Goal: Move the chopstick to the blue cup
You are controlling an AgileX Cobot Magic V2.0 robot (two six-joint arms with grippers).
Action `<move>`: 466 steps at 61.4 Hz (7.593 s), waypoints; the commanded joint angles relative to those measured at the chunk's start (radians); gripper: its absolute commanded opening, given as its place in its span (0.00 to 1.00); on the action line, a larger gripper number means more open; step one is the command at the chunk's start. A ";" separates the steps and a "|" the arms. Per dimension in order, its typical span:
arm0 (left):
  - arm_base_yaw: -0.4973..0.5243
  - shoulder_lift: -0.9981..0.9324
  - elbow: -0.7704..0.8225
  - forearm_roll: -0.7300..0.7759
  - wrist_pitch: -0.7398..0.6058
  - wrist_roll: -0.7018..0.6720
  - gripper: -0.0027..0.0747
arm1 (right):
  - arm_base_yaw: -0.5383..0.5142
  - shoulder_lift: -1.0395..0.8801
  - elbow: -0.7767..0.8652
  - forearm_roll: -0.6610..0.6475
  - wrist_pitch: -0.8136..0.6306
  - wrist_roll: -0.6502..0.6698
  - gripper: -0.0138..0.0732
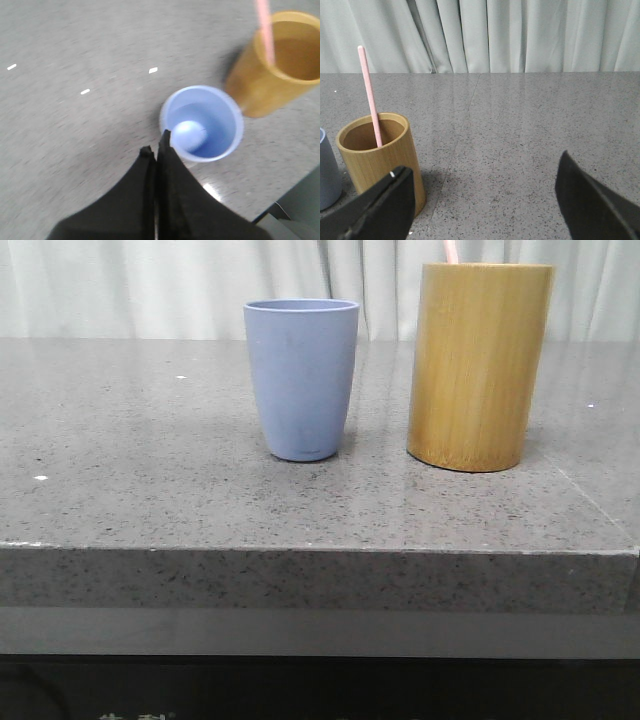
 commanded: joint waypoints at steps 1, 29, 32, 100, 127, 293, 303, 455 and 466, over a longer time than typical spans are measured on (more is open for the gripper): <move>0.082 -0.101 0.028 0.000 0.009 -0.014 0.01 | -0.004 0.017 -0.035 0.009 -0.075 -0.007 0.84; 0.496 -0.500 0.593 -0.012 -0.366 -0.035 0.01 | -0.004 0.017 -0.035 0.010 -0.073 -0.007 0.84; 0.498 -0.555 0.669 -0.012 -0.451 -0.033 0.01 | -0.004 0.017 -0.035 0.010 -0.073 -0.007 0.84; 0.498 -1.274 1.381 -0.012 -0.870 -0.031 0.01 | 0.310 0.712 -0.428 0.009 -0.271 -0.048 0.84; 0.498 -1.274 1.381 -0.012 -0.870 -0.031 0.01 | 0.376 1.070 -0.700 -0.006 -0.287 -0.050 0.79; 0.498 -1.274 1.381 -0.012 -0.870 -0.031 0.01 | 0.301 0.836 -0.904 -0.055 0.094 -0.057 0.03; 0.498 -1.274 1.381 -0.012 -0.870 -0.031 0.01 | 0.163 0.678 -0.768 -0.086 0.111 -0.057 0.03; 0.496 -1.593 1.868 -0.003 -1.230 -0.033 0.01 | 0.044 -0.200 0.085 0.028 -0.106 -0.056 0.03; 0.496 -1.591 1.868 -0.003 -1.228 -0.033 0.01 | 0.044 -0.200 0.085 0.028 -0.106 -0.056 0.03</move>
